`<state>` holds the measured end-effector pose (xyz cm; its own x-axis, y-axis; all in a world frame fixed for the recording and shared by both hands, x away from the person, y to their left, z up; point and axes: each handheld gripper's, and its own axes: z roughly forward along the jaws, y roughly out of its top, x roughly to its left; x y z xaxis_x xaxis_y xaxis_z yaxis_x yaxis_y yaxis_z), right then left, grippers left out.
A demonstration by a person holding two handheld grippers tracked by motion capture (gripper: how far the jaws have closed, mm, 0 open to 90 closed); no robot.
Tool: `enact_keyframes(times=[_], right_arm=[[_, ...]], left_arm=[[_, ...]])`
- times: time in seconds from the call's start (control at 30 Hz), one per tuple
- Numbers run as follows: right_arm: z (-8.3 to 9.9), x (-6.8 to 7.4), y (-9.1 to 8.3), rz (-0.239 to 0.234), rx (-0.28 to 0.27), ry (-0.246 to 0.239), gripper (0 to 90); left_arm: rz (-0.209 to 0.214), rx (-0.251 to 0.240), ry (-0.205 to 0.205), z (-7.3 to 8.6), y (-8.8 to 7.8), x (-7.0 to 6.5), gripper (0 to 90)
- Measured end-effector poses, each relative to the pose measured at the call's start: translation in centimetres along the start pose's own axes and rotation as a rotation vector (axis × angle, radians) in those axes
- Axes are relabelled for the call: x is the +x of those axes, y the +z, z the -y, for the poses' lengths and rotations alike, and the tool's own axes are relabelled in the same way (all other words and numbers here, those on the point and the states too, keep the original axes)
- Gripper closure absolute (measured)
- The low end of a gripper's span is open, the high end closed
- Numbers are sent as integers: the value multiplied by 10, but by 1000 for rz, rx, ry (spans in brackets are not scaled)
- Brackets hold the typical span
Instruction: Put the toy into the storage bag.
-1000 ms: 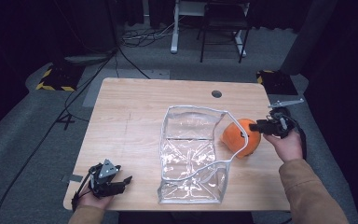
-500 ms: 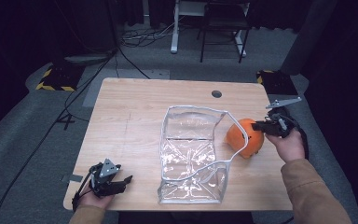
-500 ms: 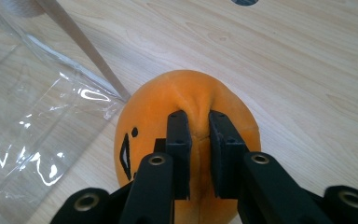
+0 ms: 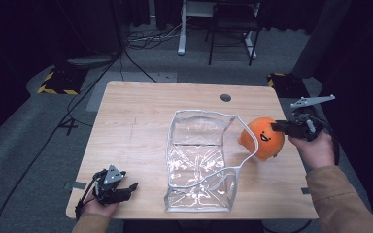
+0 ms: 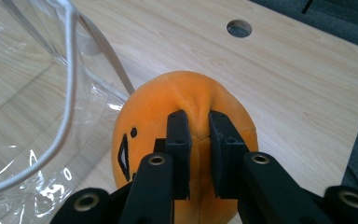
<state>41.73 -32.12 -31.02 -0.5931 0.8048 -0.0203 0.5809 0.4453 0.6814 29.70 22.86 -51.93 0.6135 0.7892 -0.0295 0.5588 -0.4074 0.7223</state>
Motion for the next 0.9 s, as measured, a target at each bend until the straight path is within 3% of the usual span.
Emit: enact_keyframes(times=[0.43, 0.9], right_arm=[[-16, 4, -50, 39, -55, -26, 797], [-32, 6, -83, 61, -103, -39, 799]], left_arm=[[-2, -1, -3, 0, 0, 0, 357], [-1, -2, -4, 0, 1, 0, 357]])
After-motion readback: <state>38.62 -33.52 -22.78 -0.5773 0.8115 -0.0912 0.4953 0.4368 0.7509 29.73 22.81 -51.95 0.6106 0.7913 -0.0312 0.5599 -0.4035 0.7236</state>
